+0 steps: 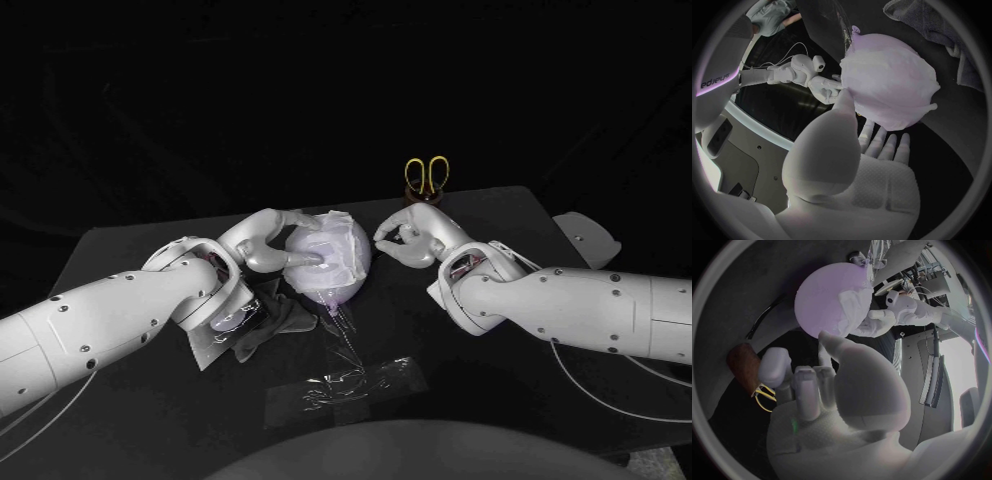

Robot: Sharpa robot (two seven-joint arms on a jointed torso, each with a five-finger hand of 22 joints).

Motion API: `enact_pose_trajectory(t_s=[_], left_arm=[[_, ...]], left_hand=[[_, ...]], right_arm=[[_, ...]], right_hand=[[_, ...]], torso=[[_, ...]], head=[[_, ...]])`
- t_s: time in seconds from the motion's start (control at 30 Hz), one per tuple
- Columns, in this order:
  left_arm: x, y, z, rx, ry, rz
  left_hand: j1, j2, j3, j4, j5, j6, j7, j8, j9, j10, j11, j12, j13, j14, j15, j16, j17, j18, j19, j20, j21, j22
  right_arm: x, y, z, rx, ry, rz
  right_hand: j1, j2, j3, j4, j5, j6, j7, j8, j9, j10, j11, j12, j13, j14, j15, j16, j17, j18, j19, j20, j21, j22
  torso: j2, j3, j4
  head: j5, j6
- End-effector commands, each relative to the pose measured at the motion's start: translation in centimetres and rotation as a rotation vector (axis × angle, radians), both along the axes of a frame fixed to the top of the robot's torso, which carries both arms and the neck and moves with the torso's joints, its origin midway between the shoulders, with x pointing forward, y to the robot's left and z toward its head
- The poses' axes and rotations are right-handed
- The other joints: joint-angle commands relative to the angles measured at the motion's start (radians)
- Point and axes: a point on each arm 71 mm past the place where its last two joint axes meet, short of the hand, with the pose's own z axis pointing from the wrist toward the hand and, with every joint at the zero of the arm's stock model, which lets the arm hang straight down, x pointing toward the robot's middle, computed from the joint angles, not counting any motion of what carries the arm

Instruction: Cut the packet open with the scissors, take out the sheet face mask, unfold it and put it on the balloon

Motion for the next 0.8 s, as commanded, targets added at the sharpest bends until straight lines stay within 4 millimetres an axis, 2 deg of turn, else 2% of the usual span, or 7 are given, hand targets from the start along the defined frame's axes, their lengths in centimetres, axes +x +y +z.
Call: enact_pose_trajectory(t_s=[0.03,0.2,0.33,0.4,0.43,0.5,0.8], left_arm=[[-0.2,-0.2,-0.4,0.011,0.029,-0.017],[-0.2,-0.2,-0.4,0.011,0.030,-0.016],[-0.3,-0.2,-0.4,0.010,0.031,-0.018],[-0.3,-0.2,-0.4,0.009,0.031,-0.018],[-0.3,-0.3,-0.4,0.009,0.030,-0.018],[-0.3,-0.3,-0.4,0.009,0.031,-0.019],[-0.3,-0.3,-0.4,0.007,0.032,-0.020]], left_hand=[[0.003,0.009,0.008,0.000,-0.004,0.006,0.092,0.002,0.001,0.003,0.002,0.001,0.001,0.005,0.001,0.003,0.001,0.018,0.007,0.000,0.005,0.001],[0.003,0.009,0.008,0.000,-0.004,0.006,0.092,0.002,0.001,0.003,0.002,0.001,0.001,0.005,0.001,0.003,0.001,0.018,0.007,0.000,0.005,0.001],[0.003,0.009,0.008,0.000,-0.004,0.006,0.092,0.002,0.001,0.003,0.002,0.001,0.001,0.005,0.001,0.003,0.001,0.018,0.007,0.000,0.005,0.001],[0.003,0.009,0.008,0.000,-0.004,0.006,0.092,0.002,0.001,0.003,0.002,0.001,0.001,0.005,0.001,0.003,0.001,0.018,0.007,0.000,0.005,0.001],[0.003,0.009,0.008,0.000,-0.004,0.006,0.092,0.002,0.001,0.003,0.002,0.001,0.001,0.005,0.001,0.003,0.001,0.018,0.007,0.000,0.005,0.001],[0.003,0.009,0.008,0.000,-0.004,0.006,0.092,0.002,0.001,0.003,0.002,0.001,0.001,0.005,0.001,0.003,0.001,0.018,0.007,0.000,0.005,0.001],[0.003,0.009,0.008,0.000,-0.004,0.006,0.092,0.002,0.001,0.003,0.002,0.001,0.001,0.005,0.001,0.003,0.001,0.018,0.007,0.000,0.005,0.001]], right_arm=[[0.0,-0.2,-0.1,0.000,0.008,-0.013],[-0.2,0.3,0.1,0.024,0.006,0.017],[-0.4,1.0,0.3,0.044,-0.002,0.048],[-0.5,1.3,0.3,0.050,-0.006,0.059],[-0.5,1.5,0.4,0.051,-0.007,0.065],[-0.6,1.9,0.4,0.050,-0.008,0.077],[-0.1,2.3,-0.1,0.019,0.018,0.082]], right_hand=[[-0.008,0.006,0.004,0.000,0.003,0.022,-0.008,0.004,0.022,0.113,-0.014,0.006,0.263,0.104,-0.008,0.003,0.263,0.018,0.008,0.000,0.005,0.001],[-0.035,-0.010,0.006,0.005,0.003,-0.016,-0.001,-0.008,0.027,0.113,-0.008,0.006,0.263,0.104,-0.006,0.003,0.263,0.022,-0.003,-0.004,-0.011,-0.007],[-0.135,-0.065,-0.060,0.063,0.003,-0.092,0.033,-0.056,0.008,0.113,0.019,0.006,0.263,0.104,0.016,0.003,0.263,0.020,-0.010,0.003,-0.022,-0.011],[-0.145,-0.076,-0.071,0.069,0.003,-0.117,0.043,-0.073,0.000,0.113,0.028,0.006,0.263,0.104,0.021,0.003,0.263,0.020,-0.010,0.006,-0.022,-0.011],[-0.144,-0.078,-0.080,0.074,0.003,-0.145,0.058,-0.094,-0.011,0.113,0.041,0.006,0.263,0.104,0.034,0.003,0.263,0.018,-0.013,0.016,-0.027,-0.013],[-0.141,-0.079,-0.088,0.077,0.004,-0.153,0.065,-0.104,-0.018,0.113,0.048,0.006,0.263,0.104,0.041,0.003,0.263,0.018,-0.014,0.022,-0.029,-0.013],[-0.137,-0.082,-0.098,0.081,0.004,-0.157,0.071,-0.112,-0.024,0.113,0.054,0.006,0.263,0.104,0.047,0.003,0.263,0.020,-0.019,0.029,-0.036,-0.016]], torso=[[0.000,-0.0009,0.0000],[0.001,-0.0001,0.0000],[0.001,-0.0001,0.0002],[0.001,0.0000,0.0000],[0.001,0.0000,0.0003],[0.001,0.0002,0.0004],[0.001,-0.0007,0.0007]], head=[[-0.001,0.001],[0.000,0.004],[0.000,0.005],[0.000,0.006],[0.000,0.006],[0.000,0.007],[0.000,0.007]])
